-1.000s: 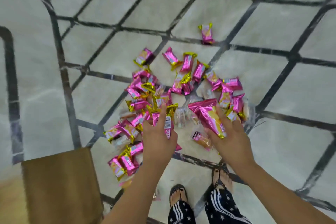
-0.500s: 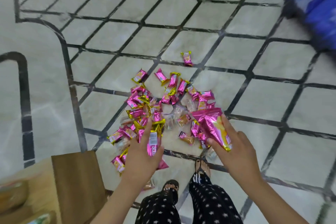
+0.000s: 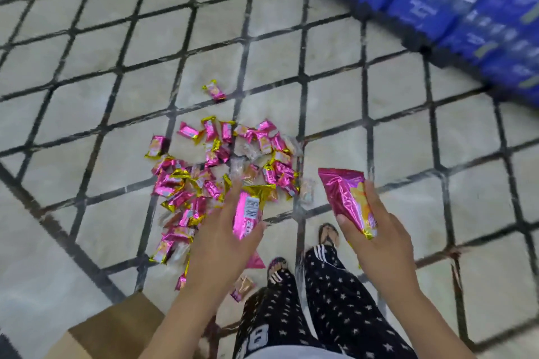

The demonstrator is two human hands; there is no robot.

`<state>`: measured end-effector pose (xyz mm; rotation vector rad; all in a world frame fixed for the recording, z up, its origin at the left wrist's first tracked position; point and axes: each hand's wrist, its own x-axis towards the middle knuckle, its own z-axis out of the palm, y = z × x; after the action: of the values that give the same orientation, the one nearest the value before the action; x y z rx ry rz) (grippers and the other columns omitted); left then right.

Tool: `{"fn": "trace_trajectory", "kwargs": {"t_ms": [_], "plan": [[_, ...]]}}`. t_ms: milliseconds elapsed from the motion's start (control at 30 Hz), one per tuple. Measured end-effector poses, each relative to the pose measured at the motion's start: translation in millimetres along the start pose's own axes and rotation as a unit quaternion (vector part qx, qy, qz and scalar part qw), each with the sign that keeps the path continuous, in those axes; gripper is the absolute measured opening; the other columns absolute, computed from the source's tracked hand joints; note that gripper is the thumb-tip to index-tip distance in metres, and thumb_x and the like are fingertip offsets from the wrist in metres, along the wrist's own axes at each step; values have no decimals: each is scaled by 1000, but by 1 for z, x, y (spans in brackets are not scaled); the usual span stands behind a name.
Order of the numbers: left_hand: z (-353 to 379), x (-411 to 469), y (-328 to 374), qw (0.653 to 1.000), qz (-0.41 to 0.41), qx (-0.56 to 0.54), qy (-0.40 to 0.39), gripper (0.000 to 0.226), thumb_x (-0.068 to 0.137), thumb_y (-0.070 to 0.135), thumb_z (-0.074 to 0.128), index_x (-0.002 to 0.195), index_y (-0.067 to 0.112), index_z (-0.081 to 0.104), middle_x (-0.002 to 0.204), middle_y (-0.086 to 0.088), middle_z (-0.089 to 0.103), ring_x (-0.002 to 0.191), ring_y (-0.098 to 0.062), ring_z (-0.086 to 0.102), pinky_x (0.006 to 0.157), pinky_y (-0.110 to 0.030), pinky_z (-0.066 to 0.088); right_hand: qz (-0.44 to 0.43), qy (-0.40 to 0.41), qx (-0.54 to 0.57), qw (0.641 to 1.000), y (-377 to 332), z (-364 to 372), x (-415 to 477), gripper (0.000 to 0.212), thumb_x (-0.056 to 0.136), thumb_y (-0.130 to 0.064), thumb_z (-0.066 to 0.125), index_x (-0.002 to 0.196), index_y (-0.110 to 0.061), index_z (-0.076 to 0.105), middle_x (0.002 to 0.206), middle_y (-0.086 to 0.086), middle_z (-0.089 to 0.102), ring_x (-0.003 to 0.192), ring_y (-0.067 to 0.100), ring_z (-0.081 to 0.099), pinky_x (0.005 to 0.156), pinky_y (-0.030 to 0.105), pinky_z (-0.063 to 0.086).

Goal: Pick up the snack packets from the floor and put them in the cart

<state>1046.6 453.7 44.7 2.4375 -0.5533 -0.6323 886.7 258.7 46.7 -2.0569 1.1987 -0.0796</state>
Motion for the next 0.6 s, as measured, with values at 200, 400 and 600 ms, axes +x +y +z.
{"fn": "trace_trajectory", "kwargs": {"t_ms": [200, 400, 600], "plan": [[0, -12, 57, 994, 80, 53, -60, 77, 90, 50, 60, 145, 61, 6, 90, 11, 55, 78, -11, 51, 62, -30, 39, 30, 48, 42, 998, 49, -54, -28, 64, 90, -50, 55, 134, -70, 13, 86, -3, 55, 83, 16, 54, 66, 31, 39], [55, -51, 138, 976, 168, 97, -99, 78, 91, 56, 54, 150, 56, 4, 97, -5, 64, 85, -24, 62, 63, -33, 43, 97, 125, 79, 984, 123, -113, -80, 68, 92, -39, 51, 143, -62, 13, 87, 1, 55, 79, 17, 52, 64, 31, 36], [163, -124, 249, 943, 259, 125, -170, 78, 91, 51, 56, 153, 47, 8, 90, -3, 64, 83, -24, 61, 67, -35, 46, 179, 207, 98, 957, 245, -196, -168, 67, 92, -43, 53, 141, -65, 13, 95, 2, 56, 84, 16, 53, 69, 29, 40]]}}
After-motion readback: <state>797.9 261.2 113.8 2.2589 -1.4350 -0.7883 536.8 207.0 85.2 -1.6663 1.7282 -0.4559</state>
